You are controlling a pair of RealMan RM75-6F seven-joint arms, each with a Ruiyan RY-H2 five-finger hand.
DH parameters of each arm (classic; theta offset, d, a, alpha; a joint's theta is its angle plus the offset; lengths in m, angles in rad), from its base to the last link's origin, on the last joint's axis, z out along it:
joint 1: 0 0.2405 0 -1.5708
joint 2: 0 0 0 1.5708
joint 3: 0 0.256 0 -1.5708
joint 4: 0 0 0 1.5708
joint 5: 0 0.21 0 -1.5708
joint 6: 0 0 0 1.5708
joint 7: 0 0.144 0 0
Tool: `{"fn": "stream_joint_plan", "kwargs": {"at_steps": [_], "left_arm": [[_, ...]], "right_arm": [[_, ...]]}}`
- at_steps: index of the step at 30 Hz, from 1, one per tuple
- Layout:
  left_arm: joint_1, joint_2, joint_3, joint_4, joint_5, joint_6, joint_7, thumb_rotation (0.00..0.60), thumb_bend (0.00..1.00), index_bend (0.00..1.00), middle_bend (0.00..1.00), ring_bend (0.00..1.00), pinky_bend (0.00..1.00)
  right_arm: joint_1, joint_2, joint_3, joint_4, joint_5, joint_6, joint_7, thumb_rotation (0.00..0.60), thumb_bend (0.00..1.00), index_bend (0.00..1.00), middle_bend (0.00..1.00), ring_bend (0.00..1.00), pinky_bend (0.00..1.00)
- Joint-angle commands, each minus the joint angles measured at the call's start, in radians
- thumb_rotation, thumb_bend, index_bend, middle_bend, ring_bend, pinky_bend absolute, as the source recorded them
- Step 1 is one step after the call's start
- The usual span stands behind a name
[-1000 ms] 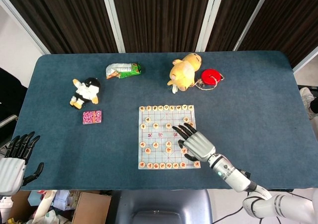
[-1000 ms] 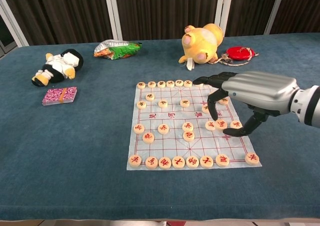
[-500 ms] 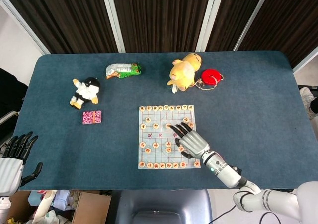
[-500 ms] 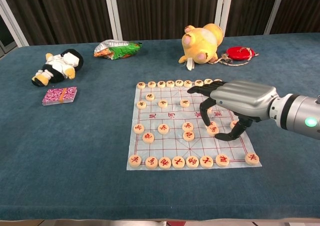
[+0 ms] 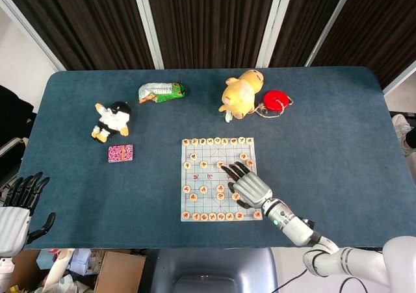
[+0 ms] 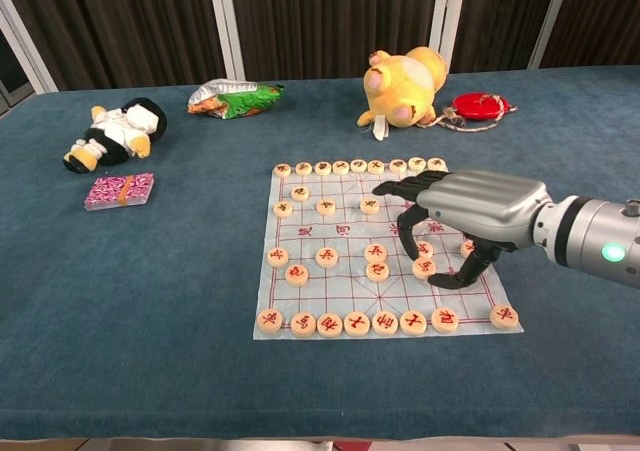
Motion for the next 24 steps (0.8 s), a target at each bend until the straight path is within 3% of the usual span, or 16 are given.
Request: {"fn": "stream_joint_plan", "kwargs": {"at_steps": [1,24], "left_arm": [[0.0,0.0,0.0,0.0,0.0,0.0,-0.001,0.6,0.37,0.0,0.0,0.0,0.04],[0.001,0.002,-0.002,0.001,0.001,0.004,-0.008,0.6,0.37,0.0,0.0,0.0,0.04]], "right_arm": [[0.001,-0.002,-0.001,0.002,0.0,0.001,-0.003,0.6,0.44,0.65,0.1,0.0,0.0],[0.007,0.001,-0.008,-0.012,0.036,-0.007,-0.056,0.6,0.44,0.54,0.1,0.0,0.0]]}}
